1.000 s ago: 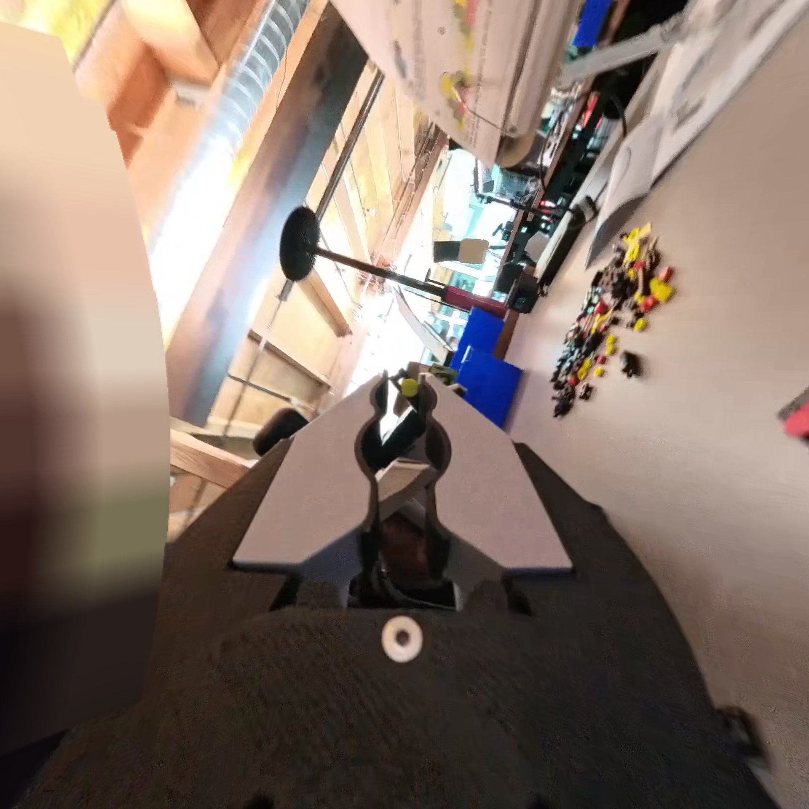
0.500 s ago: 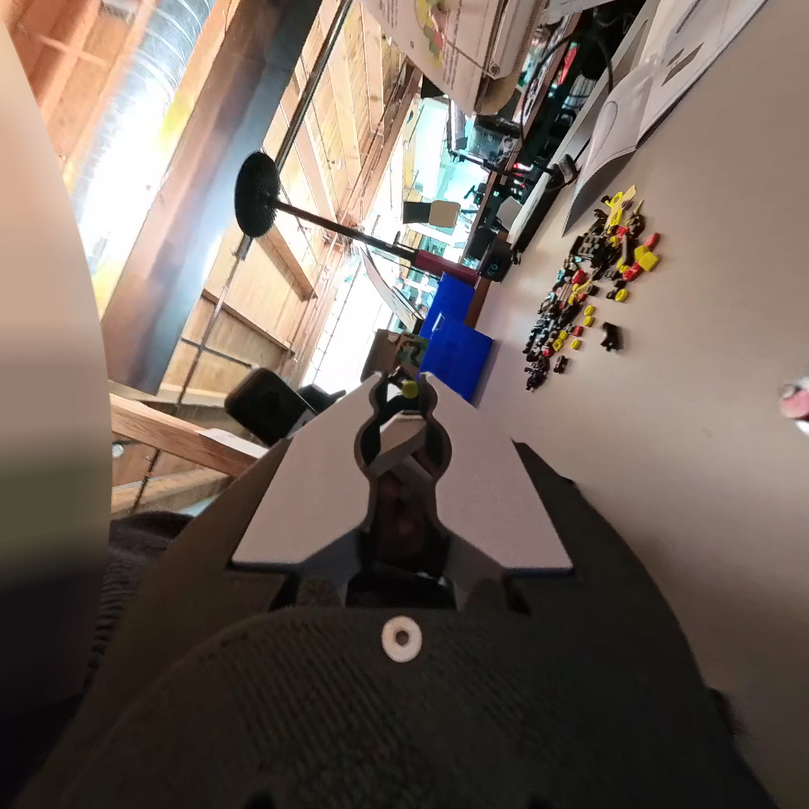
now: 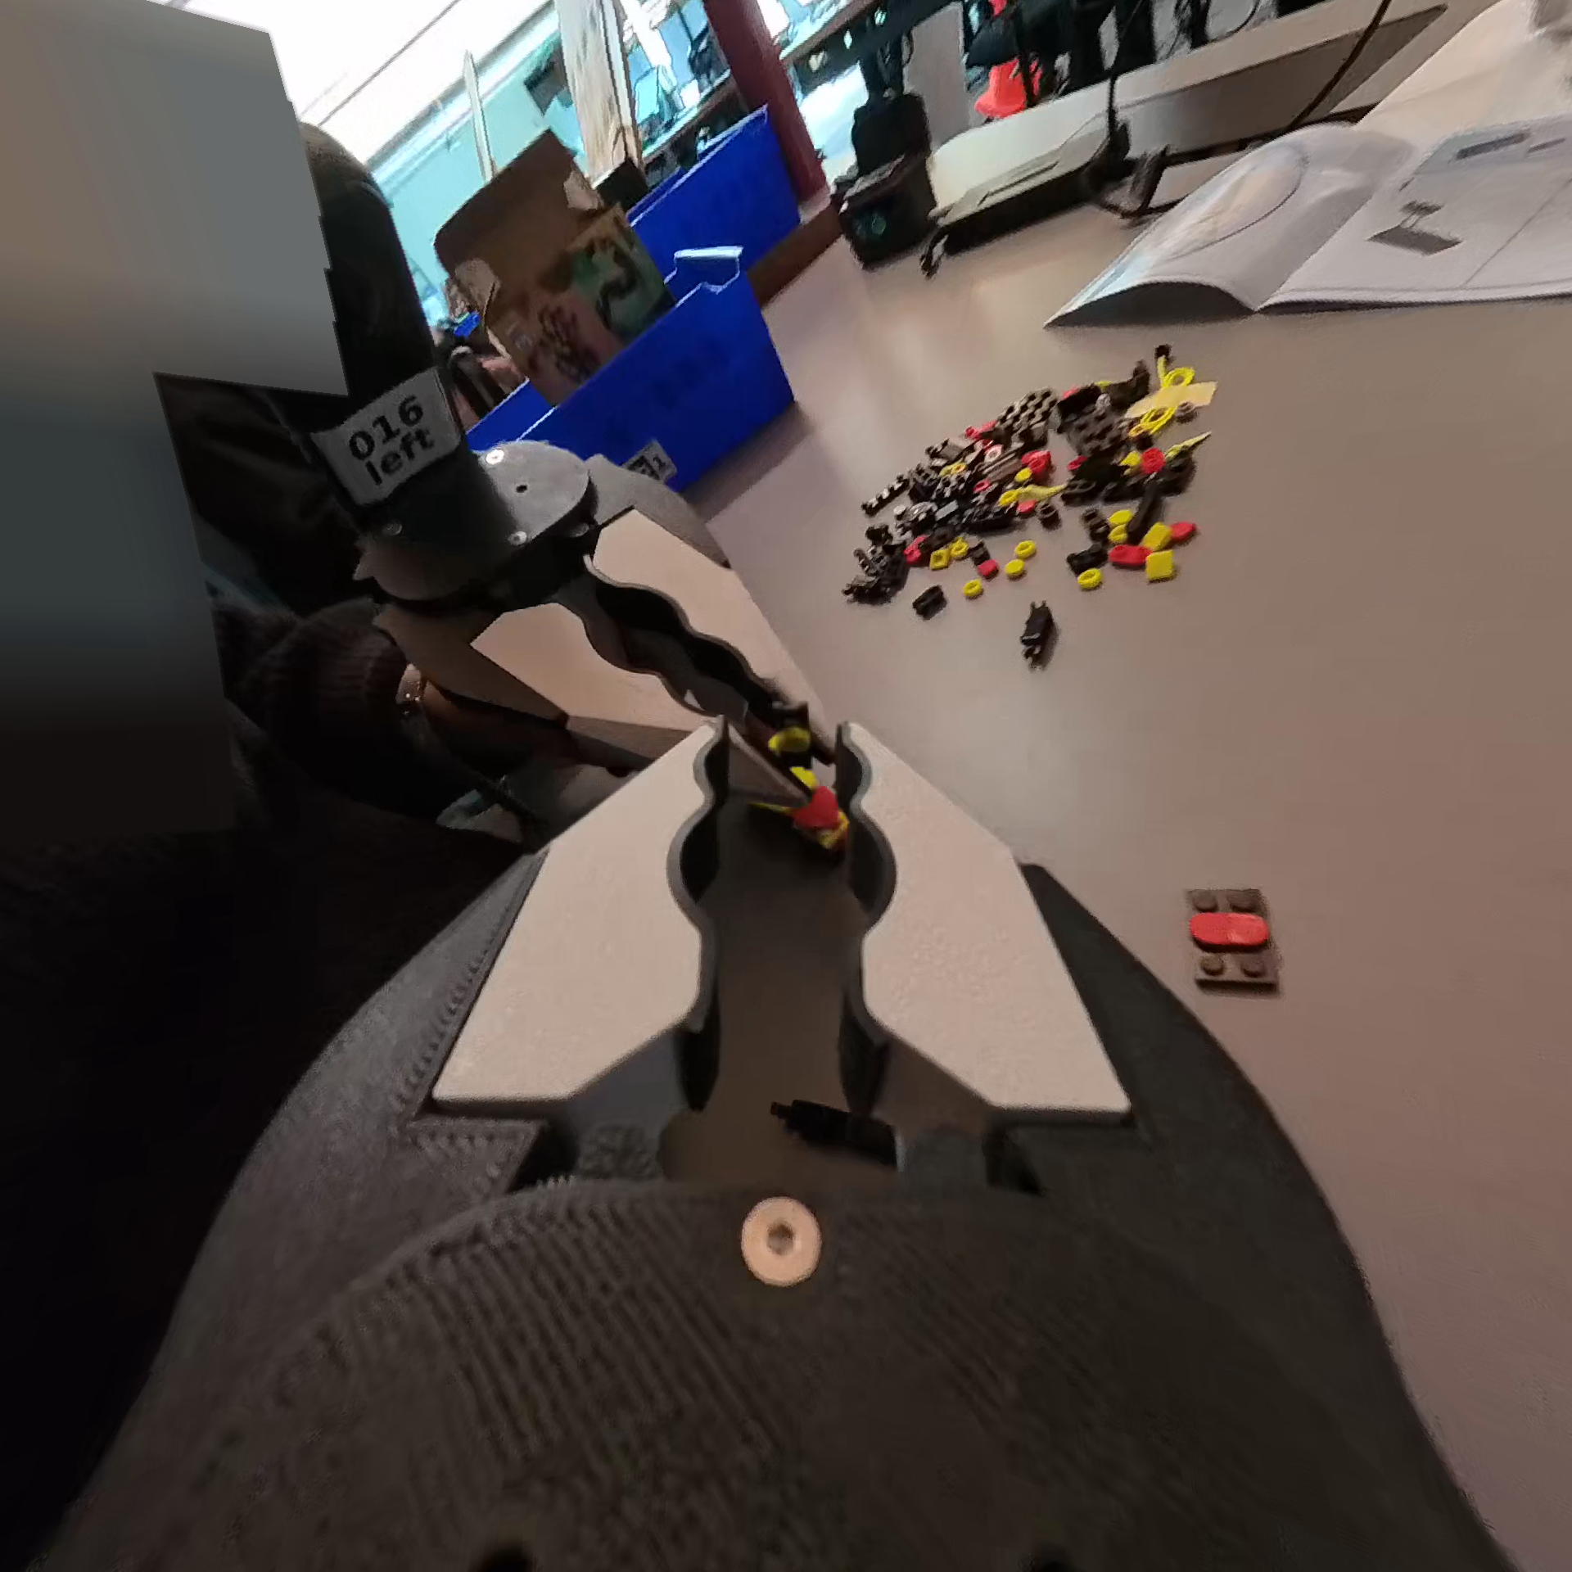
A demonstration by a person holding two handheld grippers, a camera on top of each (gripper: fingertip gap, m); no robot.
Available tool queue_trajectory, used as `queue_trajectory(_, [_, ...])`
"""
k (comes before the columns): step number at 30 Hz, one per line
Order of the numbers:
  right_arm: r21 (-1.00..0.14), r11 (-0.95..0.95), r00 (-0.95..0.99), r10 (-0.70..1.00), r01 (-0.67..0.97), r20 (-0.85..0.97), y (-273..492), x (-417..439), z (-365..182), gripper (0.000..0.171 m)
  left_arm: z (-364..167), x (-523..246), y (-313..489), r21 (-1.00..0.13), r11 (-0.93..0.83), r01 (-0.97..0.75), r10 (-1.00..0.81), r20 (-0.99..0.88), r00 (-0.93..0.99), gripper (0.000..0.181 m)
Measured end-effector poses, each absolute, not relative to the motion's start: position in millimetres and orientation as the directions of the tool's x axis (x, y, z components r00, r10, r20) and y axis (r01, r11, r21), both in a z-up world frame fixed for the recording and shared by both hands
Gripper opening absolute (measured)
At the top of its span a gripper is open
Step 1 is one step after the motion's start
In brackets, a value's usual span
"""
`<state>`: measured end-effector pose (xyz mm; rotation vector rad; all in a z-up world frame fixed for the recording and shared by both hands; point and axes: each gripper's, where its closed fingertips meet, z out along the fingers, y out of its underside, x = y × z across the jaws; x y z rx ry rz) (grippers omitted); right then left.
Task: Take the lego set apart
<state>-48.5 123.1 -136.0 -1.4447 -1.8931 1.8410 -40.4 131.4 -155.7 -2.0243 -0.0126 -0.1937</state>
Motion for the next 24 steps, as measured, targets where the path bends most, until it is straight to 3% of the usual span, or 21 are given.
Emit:
queue_trajectory(3, [-0.806,-0.208,-0.518,0.672,0.554,-0.529,122,-48,-142,0.007,-160,-34,131,-0.88,-0.471,0.057,-0.106,0.12,0.987,0.005])
queue_trajectory(7, [-0.746,-0.309,-0.448,0.644,0.59,-0.62,127,-52,-145,0.006,-161,-38,132,-0.888,-0.456,0.057,-0.085,0.108,0.991,0.005])
queue_trajectory(11, [-0.5,-0.573,-0.251,0.459,0.649,-0.852,129,-61,-150,0.006,-162,-52,135,-0.889,-0.452,-0.079,0.001,-0.089,0.996,0.029])
queue_trajectory(14, [-0.333,-0.658,-0.121,0.346,0.676,-0.93,123,-63,-160,0.007,-167,-57,134,-0.85,-0.49,-0.193,0.023,-0.234,0.972,0.014])
queue_trajectory(24, [-0.48,-0.589,-0.143,0.525,0.65,-0.839,125,-65,-163,0.007,-172,-57,133,-0.829,-0.524,-0.195,0.017,-0.239,0.971,0.004])
